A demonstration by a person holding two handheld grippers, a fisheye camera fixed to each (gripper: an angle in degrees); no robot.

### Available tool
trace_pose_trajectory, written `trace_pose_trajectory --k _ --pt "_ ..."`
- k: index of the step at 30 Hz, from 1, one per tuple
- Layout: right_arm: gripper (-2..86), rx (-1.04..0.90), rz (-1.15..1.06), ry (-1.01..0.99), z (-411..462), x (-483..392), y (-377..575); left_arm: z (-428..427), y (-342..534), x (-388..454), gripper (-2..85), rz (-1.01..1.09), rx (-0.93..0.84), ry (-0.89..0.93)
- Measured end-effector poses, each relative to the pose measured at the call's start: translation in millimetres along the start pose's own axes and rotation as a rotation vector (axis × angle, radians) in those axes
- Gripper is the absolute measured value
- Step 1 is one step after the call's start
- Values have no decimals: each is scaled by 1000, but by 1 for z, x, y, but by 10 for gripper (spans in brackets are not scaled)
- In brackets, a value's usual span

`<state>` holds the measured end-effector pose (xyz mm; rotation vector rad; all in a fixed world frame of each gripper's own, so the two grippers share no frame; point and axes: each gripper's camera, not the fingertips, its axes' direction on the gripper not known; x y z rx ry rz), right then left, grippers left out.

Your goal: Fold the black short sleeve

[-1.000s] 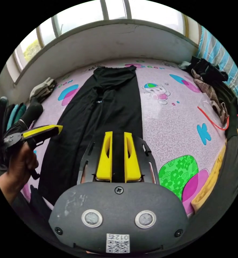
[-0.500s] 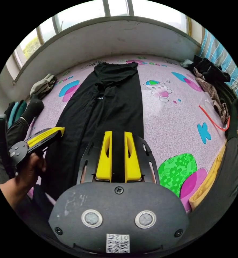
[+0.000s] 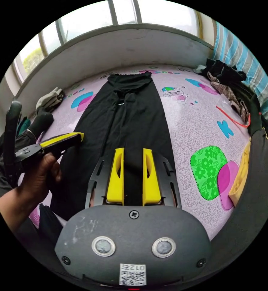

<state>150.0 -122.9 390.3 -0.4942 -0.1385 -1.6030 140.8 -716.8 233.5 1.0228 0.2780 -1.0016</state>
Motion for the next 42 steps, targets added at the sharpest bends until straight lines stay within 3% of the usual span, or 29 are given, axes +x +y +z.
trace_pose_trajectory --k 5,9,14,36,42 --pt "101 -34 -32 4 4 -8 -7 5 -1 7 1 68 -22 -52" --pt "98 -92 -60 -144 -11 6 -9 -8 -3 9 0 133 -36 105" --pt "85 -107 -182 -47 -28 7 5 -5 4 15 -1 195 -115 166" --pt "35 -297 -401 -143 1 1 -19 21 15 -4 -1 403 -353 90" --pt "6 -335 -459 -193 8 9 -38 32 5 -26 0 370 -413 159"
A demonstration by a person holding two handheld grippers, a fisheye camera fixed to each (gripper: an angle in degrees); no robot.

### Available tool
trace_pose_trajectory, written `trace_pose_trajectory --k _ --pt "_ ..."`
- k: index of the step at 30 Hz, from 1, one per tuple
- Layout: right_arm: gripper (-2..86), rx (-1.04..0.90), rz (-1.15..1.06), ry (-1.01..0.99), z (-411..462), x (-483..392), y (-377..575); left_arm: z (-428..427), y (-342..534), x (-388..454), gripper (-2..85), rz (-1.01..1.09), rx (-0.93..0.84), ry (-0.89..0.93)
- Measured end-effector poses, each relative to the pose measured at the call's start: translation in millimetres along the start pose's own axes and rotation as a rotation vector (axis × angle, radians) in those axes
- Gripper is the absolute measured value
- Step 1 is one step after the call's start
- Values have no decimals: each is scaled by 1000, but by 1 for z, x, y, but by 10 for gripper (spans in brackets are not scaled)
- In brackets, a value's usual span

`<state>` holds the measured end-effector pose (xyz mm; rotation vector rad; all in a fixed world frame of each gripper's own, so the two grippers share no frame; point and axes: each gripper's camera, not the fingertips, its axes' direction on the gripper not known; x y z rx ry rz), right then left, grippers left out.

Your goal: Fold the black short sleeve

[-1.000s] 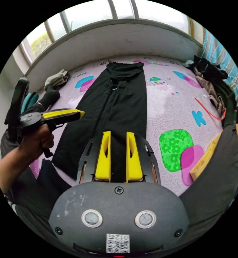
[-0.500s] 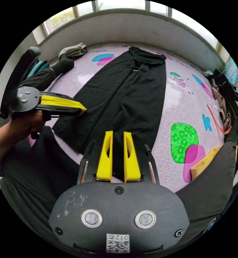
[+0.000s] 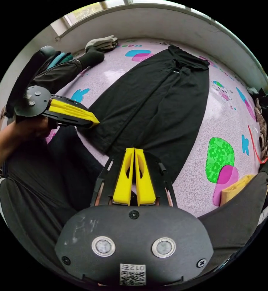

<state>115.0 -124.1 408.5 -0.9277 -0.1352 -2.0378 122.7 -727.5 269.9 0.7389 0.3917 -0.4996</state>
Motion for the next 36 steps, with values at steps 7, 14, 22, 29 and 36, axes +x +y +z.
trace_pose_trajectory --k 7,14,22,29,36 --pt "62 8 265 -180 -32 95 -22 -27 -10 -68 6 -156 90 -8" --pt "83 -270 482 -399 -18 201 -21 -12 -24 -153 54 -241 -101 255" --pt "90 -360 534 -488 9 243 -30 21 -40 -197 77 -262 -232 382" --pt "81 -368 531 -506 19 272 -34 42 -52 -221 83 -246 -285 406" --pt "81 -385 518 -545 30 293 -31 56 -52 -252 82 -258 -292 450"
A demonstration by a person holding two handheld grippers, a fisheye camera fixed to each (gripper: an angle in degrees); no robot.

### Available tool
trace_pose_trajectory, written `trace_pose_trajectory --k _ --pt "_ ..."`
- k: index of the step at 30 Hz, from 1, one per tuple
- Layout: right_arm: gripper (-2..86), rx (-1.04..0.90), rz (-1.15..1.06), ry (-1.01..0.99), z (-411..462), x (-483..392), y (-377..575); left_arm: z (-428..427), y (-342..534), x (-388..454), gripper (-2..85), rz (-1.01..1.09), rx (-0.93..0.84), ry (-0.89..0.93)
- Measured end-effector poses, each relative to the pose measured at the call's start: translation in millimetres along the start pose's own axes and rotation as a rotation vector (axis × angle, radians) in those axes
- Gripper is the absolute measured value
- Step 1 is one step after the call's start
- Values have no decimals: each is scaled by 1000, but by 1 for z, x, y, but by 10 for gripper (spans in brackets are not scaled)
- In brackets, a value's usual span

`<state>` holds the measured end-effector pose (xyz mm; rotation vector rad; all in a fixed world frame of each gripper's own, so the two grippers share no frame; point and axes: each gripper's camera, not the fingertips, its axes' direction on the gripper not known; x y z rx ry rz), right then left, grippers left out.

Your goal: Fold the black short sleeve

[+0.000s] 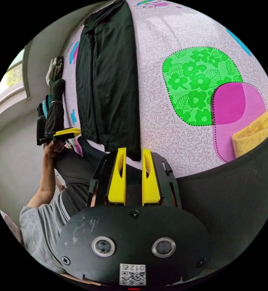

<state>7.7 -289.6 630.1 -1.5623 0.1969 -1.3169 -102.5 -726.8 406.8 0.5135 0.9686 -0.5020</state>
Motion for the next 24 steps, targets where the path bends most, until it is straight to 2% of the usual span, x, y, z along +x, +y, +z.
trace_pose_trajectory --k 9,14,18,24 --pt "76 -32 8 -101 -1 44 -6 8 -4 -44 45 9 -50 93" --pt "16 -70 -25 -123 9 64 -6 17 -2 -68 11 24 -90 154" --pt "2 -51 -79 -120 4 74 4 11 10 -84 2 59 -51 198" --pt "-2 44 -143 -315 -20 103 37 -12 43 -90 1 196 67 261"
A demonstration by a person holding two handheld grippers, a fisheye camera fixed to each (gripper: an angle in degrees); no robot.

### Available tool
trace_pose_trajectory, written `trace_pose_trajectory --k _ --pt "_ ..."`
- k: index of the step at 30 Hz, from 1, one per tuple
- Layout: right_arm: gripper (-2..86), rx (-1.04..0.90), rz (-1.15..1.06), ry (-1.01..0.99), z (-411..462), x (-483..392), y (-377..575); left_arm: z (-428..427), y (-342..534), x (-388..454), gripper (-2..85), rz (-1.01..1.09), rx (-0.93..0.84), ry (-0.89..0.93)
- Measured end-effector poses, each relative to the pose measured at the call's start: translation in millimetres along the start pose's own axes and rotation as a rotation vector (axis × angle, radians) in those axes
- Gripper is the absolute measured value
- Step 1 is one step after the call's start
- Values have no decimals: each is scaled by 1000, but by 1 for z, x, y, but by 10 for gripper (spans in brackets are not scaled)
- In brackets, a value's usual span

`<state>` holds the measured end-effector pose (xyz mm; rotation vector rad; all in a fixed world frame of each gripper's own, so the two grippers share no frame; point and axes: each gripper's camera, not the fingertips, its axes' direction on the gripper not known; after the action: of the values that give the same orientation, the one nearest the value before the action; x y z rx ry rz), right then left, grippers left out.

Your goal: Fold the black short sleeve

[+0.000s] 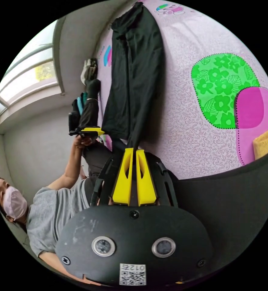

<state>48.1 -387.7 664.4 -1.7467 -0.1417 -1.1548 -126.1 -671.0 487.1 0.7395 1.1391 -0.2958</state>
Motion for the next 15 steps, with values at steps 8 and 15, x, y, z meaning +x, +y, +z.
trace_pose_trajectory --k 8,15 --pt "-3 108 -127 -99 -47 10 59 -30 56 9 0 108 109 43" --pt "-4 156 -203 -202 -74 16 111 -46 120 20 2 165 216 110"
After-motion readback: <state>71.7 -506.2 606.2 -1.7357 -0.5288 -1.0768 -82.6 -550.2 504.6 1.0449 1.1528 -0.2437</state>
